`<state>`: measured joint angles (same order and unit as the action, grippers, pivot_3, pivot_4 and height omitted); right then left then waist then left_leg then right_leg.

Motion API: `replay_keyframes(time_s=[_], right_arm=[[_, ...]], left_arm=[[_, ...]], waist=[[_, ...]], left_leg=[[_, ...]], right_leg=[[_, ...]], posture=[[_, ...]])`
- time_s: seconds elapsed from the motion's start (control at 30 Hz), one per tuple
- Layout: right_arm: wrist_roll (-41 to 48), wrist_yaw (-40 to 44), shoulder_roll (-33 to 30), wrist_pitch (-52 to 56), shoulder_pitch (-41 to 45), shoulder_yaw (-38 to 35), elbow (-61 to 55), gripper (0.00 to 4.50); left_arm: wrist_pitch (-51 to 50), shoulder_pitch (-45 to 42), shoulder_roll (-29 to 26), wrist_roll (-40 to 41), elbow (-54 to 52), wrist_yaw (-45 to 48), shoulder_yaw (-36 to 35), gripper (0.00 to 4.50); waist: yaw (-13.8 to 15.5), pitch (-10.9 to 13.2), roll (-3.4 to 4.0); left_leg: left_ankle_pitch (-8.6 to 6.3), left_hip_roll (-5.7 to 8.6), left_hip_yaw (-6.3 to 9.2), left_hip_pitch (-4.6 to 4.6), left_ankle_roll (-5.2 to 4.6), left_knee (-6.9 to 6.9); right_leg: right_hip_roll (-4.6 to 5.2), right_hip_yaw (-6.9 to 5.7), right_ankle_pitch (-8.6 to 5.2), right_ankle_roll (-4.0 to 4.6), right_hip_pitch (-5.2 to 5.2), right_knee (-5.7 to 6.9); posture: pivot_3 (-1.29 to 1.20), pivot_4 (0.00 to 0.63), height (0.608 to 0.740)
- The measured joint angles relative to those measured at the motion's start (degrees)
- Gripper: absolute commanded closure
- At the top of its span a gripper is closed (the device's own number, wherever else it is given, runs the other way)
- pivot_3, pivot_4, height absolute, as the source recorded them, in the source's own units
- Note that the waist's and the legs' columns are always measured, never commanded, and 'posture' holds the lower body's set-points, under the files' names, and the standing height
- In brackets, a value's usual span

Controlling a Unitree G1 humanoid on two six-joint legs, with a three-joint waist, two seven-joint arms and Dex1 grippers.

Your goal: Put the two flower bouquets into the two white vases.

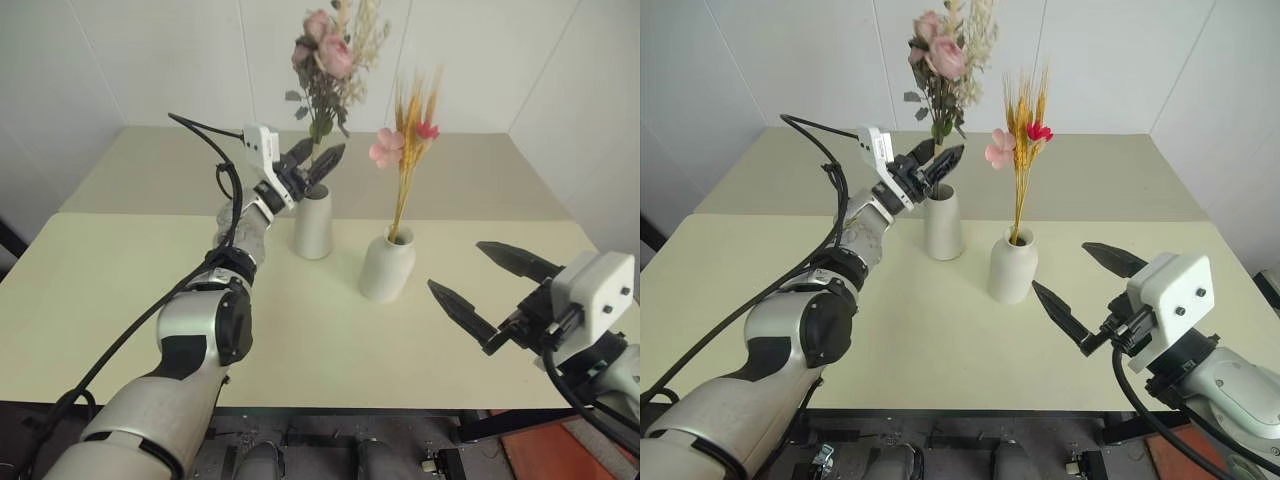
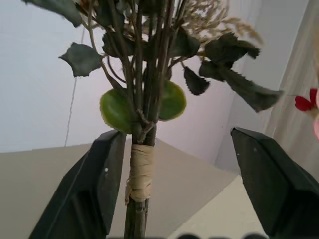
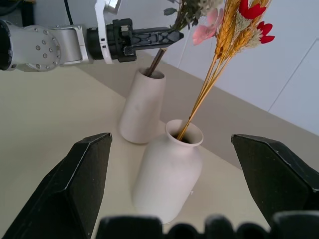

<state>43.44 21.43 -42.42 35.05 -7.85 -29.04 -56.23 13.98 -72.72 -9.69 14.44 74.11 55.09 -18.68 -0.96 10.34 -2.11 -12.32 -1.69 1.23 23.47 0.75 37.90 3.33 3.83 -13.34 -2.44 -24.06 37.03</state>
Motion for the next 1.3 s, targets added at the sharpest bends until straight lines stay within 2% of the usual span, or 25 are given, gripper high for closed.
replay_keyframes(time_s=[0.2, 0.3, 0.4, 0.53, 0.67, 0.73, 0.87, 0.93, 1.1, 1.3], right_arm=[[0.0, 1.4, -1.3, 0.0, 2.0, 0.0, 1.9, 0.00], [-0.3, 2.3, -2.0, -0.1, 2.7, 0.0, 2.9, 0.00], [-0.6, 2.9, -2.1, -0.1, 2.7, 0.0, 3.4, 0.00], [-0.5, 4.2, -3.2, -0.1, 2.3, -1.9, 3.7, 0.00], [0.6, 6.8, -4.7, 0.0, 1.3, -6.2, 4.9, 0.00], [1.2, 9.9, -6.2, 0.0, -0.3, -9.4, 6.7, 0.00], [2.4, 17.3, -10.3, 0.2, -2.5, -15.9, 12.4, 0.00], [2.7, 21.6, -13.0, 0.4, -2.8, -19.6, 16.3, 0.00], [2.5, 28.8, -17.8, 1.2, -3.6, -24.5, 22.2, 0.00], [0.4, 32.2, -20.5, 1.9, -2.7, -25.7, 26.4, 0.00]], left_arm=[[0.1, 2.7, -1.9, -3.2, -0.9, 0.1, 3.2, 0.04], [-3.2, 3.6, -3.0, 0.5, -3.1, 5.0, 1.1, 0.04], [-9.0, 6.5, -6.9, 4.6, -8.7, 11.1, -0.7, 0.04], [-19.7, 17.8, -13.0, 9.0, -25.0, 14.8, -1.2, 0.04], [-28.4, 26.9, -18.9, 11.9, -40.8, 15.6, -0.5, 0.04], [-32.0, 31.3, -24.6, 12.8, -49.5, 16.0, -0.2, 0.04], [-36.5, 37.4, -33.8, 14.2, -59.2, 18.6, -0.3, 0.04], [-37.9, 39.8, -38.1, 15.2, -62.1, 20.2, -0.8, 0.04], [-38.4, 42.8, -43.2, 17.2, -65.4, 21.7, -2.6, 0.04], [-37.7, 44.1, -44.7, 17.2, -65.4, 21.7, -2.8, 0.04]], waist=[[0.1, 0.0, 0.00], [0.1, 0.0, 0.00], [-0.7, 0.0, 0.03], [-1.6, 0.0, 0.06], [-1.3, 0.0, 0.05], [-1.1, -0.1, 0.04], [-0.8, -0.1, 0.04], [-0.7, -0.1, 0.04], [-0.1, -0.1, 0.03], [0.0, -0.1, 0.03]], left_leg=[[0.00, 0.00, 0.01, 0.02, 0.00, 0.00], [0.00, -0.01, 0.00, 0.02, 0.00, 0.00], [0.00, -0.05, 0.00, -0.03, 0.00, 0.00], [0.00, -0.11, -0.01, -0.08, 0.00, -0.01], [0.00, -0.13, 0.01, -0.08, 0.01, -0.01], [0.00, -0.13, 0.00, -0.11, 0.01, -0.01], [0.00, -0.15, -0.07, -0.29, 0.01, -0.01], [0.00, -0.16, -0.09, -0.30, 0.01, -0.01], [0.00, -0.21, -0.13, -0.42, 0.01, -0.02], [0.00, -0.23, -0.16, -0.40, 0.01, -0.02]], right_leg=[[0.00, 0.00, 0.00, 0.00, -0.01, -0.01], [0.00, 0.00, 0.00, 0.00, -0.02, 0.00], [-0.03, 0.03, 0.00, 0.01, -0.02, 0.04], [-0.04, 0.06, -0.01, 0.03, -0.02, 0.09], [-0.04, 0.04, 0.00, 0.03, 0.01, 0.09], [-0.03, 0.03, -0.01, 0.03, 0.03, 0.07], [-0.02, 0.05, -0.03, 0.05, 0.17, 0.05], [-0.03, 0.04, -0.04, 0.06, 0.16, 0.05], [-0.06, 0.03, -0.20, -0.03, 0.29, 0.02], [-0.06, 0.04, -0.21, -0.01, 0.28, 0.00]], posture=[[0.00, 0.150, 0.740], [0.00, 0.150, 0.740], [0.00, 0.150, 0.740], [0.00, 0.150, 0.740], [0.00, 0.150, 0.740], [0.00, 0.150, 0.740], [0.00, 0.150, 0.740], [0.00, 0.150, 0.740], [0.00, 0.150, 0.740], [0.00, 0.150, 0.740]])
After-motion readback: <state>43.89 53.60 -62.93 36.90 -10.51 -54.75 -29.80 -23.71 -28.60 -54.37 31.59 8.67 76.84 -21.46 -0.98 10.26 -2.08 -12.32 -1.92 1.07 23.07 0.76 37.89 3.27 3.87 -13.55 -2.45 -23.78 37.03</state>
